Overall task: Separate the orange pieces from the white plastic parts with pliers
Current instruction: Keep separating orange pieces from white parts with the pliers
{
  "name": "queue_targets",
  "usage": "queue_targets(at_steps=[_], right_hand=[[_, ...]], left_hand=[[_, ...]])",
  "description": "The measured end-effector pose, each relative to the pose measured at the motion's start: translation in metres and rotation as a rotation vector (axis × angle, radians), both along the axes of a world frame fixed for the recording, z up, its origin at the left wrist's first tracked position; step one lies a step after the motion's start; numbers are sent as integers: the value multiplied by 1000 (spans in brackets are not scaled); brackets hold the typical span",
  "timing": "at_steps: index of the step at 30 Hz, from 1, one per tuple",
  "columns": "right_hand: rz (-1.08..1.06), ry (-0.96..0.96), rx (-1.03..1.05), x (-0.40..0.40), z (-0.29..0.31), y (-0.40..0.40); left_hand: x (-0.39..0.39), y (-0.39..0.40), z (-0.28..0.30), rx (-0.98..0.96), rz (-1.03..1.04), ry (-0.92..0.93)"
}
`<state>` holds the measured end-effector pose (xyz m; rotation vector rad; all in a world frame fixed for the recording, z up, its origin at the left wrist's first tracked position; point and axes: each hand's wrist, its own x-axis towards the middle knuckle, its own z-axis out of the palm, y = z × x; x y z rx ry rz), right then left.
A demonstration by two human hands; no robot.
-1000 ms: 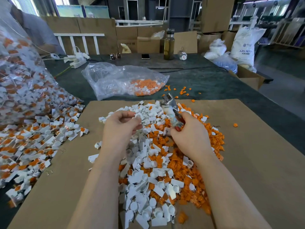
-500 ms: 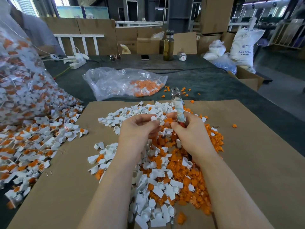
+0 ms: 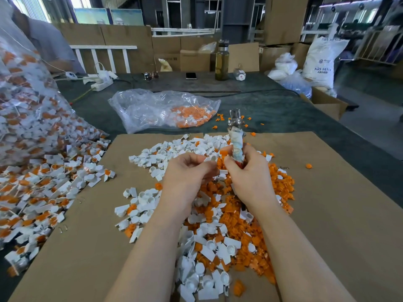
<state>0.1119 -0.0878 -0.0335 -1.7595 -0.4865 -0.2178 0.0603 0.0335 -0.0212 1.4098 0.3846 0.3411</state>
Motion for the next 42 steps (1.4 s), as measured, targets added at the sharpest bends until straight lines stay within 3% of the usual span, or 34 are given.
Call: queue_targets(at_steps=[7,18,26,42], right_hand=[[33,-63,-61,-3,-1,4],[-59,-81,-2,-2,-2,2],[-135,-122,-68,-2,-3,5],[-154,-193,-62,-3,-3,2]], left_hand=[[0,-1,1,-66,18,-30],[-1,-1,1,-107,61,-45],[-1,-3,3,-135,25,-73],[-2,-4,2,99,87,-149]])
